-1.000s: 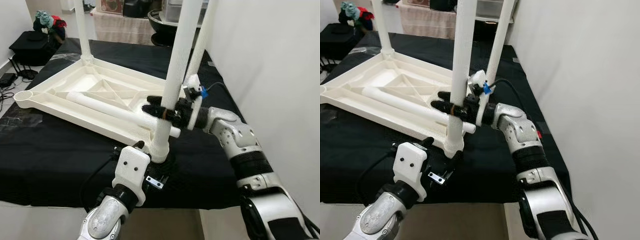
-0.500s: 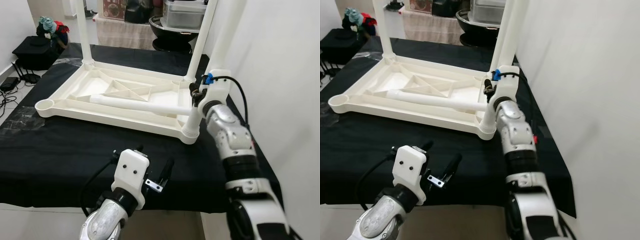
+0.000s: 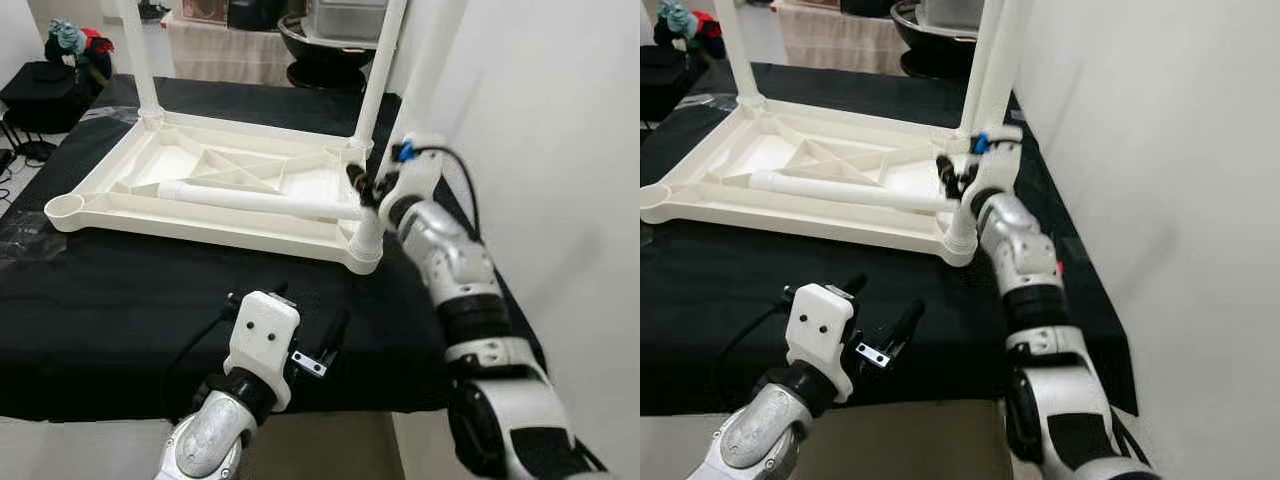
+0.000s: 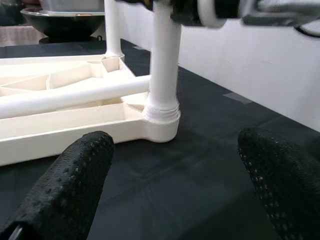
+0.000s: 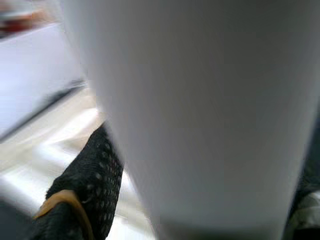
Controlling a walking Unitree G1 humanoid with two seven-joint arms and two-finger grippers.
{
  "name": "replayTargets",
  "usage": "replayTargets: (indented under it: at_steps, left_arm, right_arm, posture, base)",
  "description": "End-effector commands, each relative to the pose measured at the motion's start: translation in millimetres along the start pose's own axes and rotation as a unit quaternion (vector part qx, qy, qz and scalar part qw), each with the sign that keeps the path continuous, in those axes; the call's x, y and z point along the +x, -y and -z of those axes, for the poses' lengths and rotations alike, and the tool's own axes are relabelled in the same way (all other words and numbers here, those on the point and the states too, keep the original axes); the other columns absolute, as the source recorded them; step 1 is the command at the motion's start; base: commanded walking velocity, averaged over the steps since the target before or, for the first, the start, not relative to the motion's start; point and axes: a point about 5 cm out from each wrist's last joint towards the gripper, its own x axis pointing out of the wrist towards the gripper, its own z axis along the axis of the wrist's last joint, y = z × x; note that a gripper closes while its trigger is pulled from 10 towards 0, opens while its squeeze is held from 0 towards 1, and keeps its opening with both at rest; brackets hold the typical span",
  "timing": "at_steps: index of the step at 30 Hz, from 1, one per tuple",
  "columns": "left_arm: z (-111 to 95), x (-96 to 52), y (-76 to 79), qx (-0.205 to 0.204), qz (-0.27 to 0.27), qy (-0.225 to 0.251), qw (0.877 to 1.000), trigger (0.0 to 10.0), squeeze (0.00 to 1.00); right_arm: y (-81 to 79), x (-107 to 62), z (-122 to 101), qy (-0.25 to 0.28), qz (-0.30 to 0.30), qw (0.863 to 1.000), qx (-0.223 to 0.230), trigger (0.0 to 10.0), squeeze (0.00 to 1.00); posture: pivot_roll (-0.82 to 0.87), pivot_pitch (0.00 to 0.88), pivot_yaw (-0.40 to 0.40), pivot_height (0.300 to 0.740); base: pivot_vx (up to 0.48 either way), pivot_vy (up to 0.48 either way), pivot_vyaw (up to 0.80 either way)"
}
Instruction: Building children table
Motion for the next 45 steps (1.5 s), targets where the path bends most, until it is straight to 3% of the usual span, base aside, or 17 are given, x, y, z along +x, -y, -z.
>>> replayTargets:
  at_steps: [1,4,6,14,15,17,18,23,26,29,30,32,38,39,40,41,45]
  left_arm:
    - [3,0.0,0.2,0.0,-0.004,-0.007,1.0,10.0,0.0]
    - [3,0.1,0.1,0.0,-0.004,-0.007,1.0,10.0,0.0]
    - [3,0.3,0.0,0.0,-0.004,-0.006,1.0,10.0,0.0]
    - [3,-0.5,-0.2,0.001,-0.005,-0.006,1.0,10.0,0.0]
    - [3,-0.8,-0.3,0.001,-0.005,-0.007,1.0,10.0,0.0]
    - [3,-1.0,-0.3,0.001,-0.005,-0.007,1.0,10.0,0.0]
    - [3,-1.1,-0.1,0.001,-0.005,-0.007,1.0,10.0,0.0]
    - [3,-1.1,0.8,0.0,-0.004,-0.006,1.0,10.0,0.0]
    - [3,-1.1,1.1,0.001,-0.004,-0.006,1.0,10.0,0.0]
    - [3,-1.5,0.7,0.002,-0.006,-0.006,1.0,10.0,0.0]
    - [3,-1.5,0.7,0.002,-0.006,-0.006,1.0,10.0,0.0]
    - [4,-1.6,0.5,0.002,-0.006,-0.007,1.0,10.0,0.0]
    - [4,-0.1,1.8,0.003,-0.002,-0.007,1.0,10.0,0.0]
    - [4,0.1,1.7,0.003,-0.002,-0.007,1.0,10.0,0.0]
    - [4,0.1,1.7,0.003,-0.002,-0.007,1.0,10.0,0.0]
    - [4,0.1,1.7,0.004,-0.002,-0.007,1.0,10.0,0.0]
    - [5,-0.4,1.8,0.004,-0.002,-0.008,1.0,10.0,0.0]
  right_arm:
    - [-29.2,-15.7,8,-0.041,-0.26,0.965,-0.009,10.0,0.0]
    - [-32.7,-25.8,11,-0.054,-0.324,0.944,-0.028,10.0,0.0]
    - [-33.5,-41.2,19,-0.078,-0.42,0.904,-0.034,10.0,0.0]
    - [-34.5,-35.3,17,-0.073,-0.444,0.893,-0.026,10.0,0.0]
    - [-35.4,-31.4,17,-0.071,-0.443,0.893,-0.03,3.7,0.0]
    - [-36.6,-27.4,16,-0.065,-0.438,0.896,-0.032,3.7,0.0]
    - [-37.5,-24.6,15,-0.062,-0.439,0.896,-0.026,0.0,0.0]
    - [-37.8,-25.4,12,-0.053,-0.455,0.889,-0.019,0.0,0.0]
    - [-34.4,-22.9,11,-0.043,-0.426,0.903,-0.035,0.0,0.0]
    - [-1.7,5.5,16,-0.032,-0.105,0.991,-0.08,0.0,0.0]
    - [-1.7,5.5,16,-0.032,-0.105,0.991,-0.08,0.0,0.0]
    - [30.3,2.3,26,-0.052,0.114,0.989,-0.085,0.0,0.0]
    - [50.3,-20.6,41,-0.067,0.303,0.949,-0.066,0.0,0.0]
    - [41.9,-19.9,42,-0.071,0.301,0.949,-0.065,6.3,0.0]
    - [41.9,-19.9,42,-0.071,0.301,0.949,-0.065,6.3,0.0]
    - [36.0,-19.1,43,-0.073,0.298,0.95,-0.065,10.0,0.0]
    - [20.5,-8.0,42,-0.063,0.264,0.961,-0.057,10.0,0.0]
  posture:
    - [0.06,0.132,-0.134,0.74]
    - [0.06,0.132,-0.136,0.74]
    - [0.06,0.132,-0.137,0.74]
    - [0.06,0.132,-0.136,0.74]
    - [0.06,0.13,-0.136,0.74]
    - [0.06,0.13,-0.136,0.74]
    - [0.07,0.128,-0.136,0.74]
    - [0.06,0.123,-0.136,0.74]
    - [0.06,0.119,-0.138,0.74]
    - [0.06,0.116,-0.139,0.74]
    - [0.06,0.116,-0.139,0.74]
    - [0.06,0.114,-0.137,0.74]
    - [0.06,0.109,-0.136,0.74]
    - [0.06,0.106,-0.137,0.74]
    - [0.06,0.106,-0.137,0.74]
    - [0.06,0.106,-0.137,0.74]
    - [0.06,0.105,-0.137,0.74]
  base:
    - [0.0,0.0,0.0]
    - [0.0,0.0,0.0]
    - [0.0,0.0,0.0]
    - [0.0,0.0,0.0]
    - [0.0,0.0,0.0]
    - [0.0,0.0,0.0]
    - [0.0,0.0,0.0]
    - [0.0,0.0,0.0]
    - [0.0,0.0,0.0]
    - [0.0,0.0,0.0]
    - [0.0,0.0,0.0]
    - [0.0,0.0,0.0]
    - [0.0,0.0,0.0]
    - [0.0,0.0,0.0]
    - [0.0,0.0,0.0]
    - [0.0,0.0,0.0]
    - [0.0,0.0,0.0]
